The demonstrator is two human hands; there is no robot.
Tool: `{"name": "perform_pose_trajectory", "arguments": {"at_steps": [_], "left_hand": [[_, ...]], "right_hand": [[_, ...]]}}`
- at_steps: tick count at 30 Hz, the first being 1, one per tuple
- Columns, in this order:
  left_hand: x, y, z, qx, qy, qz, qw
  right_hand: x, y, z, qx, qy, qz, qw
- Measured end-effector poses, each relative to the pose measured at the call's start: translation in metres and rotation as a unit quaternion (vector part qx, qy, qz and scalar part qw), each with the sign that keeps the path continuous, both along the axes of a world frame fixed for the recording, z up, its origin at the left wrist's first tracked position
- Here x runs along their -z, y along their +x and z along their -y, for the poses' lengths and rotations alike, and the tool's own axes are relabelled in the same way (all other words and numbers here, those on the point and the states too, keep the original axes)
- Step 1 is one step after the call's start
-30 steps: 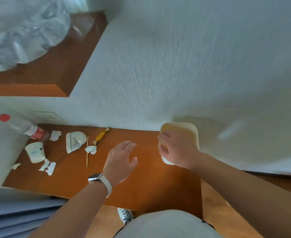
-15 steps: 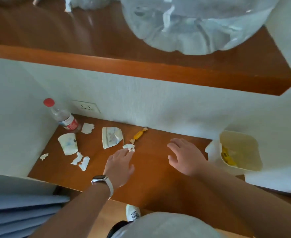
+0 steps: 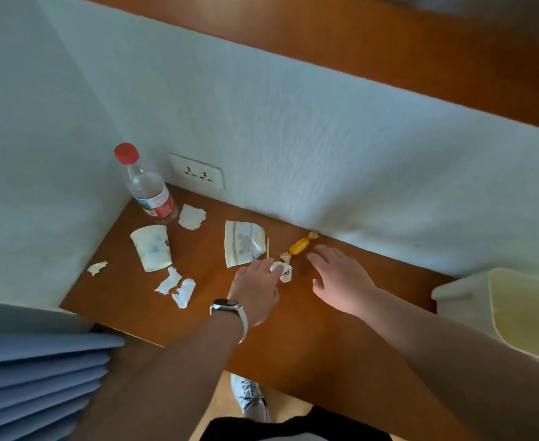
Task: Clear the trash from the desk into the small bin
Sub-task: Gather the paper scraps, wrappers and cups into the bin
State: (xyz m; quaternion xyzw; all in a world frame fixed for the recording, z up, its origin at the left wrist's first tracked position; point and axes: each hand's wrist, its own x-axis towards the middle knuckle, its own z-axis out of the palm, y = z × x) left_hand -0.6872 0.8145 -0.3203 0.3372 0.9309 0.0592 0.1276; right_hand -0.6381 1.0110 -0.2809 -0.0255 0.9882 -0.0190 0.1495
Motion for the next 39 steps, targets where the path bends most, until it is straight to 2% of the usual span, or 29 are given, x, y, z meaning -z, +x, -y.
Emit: {"name": "perform_pose_trajectory", "arguments": {"at_steps": [8,14,23,32,39], "left_hand": [[0.013,-0.003,-0.004,0.034,0.054,-0.042,0.997],[0.019,0.001,0.0,0.028,0.101,-0.034,0.994],[0.01,0.01,0.009,0.01,0.18,-0.003,0.984],[-0.026,0.022,-0.005,0.082,0.208,-0.021,0.974],[-0.073,0.043,-0.075,0.153,0.265,-0.022,0.952]], "right_hand": [[0.018,-0.049,0.012,-0.046,0.002,0.024,0.999],[0.033,-0.035,0.013,-0.061,0.016,-0.004,0.998],[0.027,0.006,0.014,0.0,-0.02,0.017,1.0],[-0.008,0.072,0.001,0.106,-0.109,-0.004,0.988],[-0.063,0.12,-0.043,0.207,-0.122,-0.07,0.968]]}}
